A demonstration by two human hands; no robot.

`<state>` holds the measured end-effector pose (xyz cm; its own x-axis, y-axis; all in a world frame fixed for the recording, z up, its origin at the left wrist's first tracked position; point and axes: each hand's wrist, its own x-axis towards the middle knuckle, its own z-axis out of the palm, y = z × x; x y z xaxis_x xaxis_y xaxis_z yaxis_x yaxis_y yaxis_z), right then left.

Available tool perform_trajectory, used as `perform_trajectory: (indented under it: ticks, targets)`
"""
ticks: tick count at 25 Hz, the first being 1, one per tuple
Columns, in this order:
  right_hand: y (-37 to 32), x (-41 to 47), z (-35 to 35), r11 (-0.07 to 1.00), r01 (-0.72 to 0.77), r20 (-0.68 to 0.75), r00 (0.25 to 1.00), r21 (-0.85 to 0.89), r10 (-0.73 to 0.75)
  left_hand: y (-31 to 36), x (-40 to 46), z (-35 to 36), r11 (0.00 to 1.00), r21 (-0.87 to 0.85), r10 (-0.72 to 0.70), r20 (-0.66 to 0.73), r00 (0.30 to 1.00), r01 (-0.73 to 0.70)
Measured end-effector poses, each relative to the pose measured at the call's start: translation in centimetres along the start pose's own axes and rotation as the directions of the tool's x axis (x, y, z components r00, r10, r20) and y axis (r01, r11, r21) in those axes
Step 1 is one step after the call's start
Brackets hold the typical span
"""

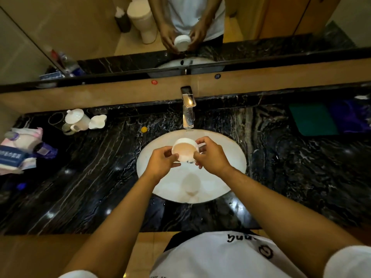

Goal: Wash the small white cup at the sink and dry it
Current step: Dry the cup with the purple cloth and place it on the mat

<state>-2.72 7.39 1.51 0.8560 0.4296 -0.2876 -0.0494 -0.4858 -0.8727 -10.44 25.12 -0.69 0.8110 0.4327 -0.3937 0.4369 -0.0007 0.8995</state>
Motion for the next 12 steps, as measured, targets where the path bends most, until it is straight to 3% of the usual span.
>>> perform_trajectory:
  ticks: [7, 12]
  targets:
    - [0.7, -1.6, -0.7, 0.962, -0.099, 0.183, 0.982, 0.255, 0.052, -0.5, -3.4, 0.3, 0.941, -0.313, -0.134, -0.007, 0.991, 0.125]
    - [0.8, -1.8, -0.7, 0.907, -0.192, 0.182, 0.974, 0.376, 0.131, 0.0, -3.9, 0.8, 0.816, -0.549, -0.203, 0.017, 0.979, 0.179]
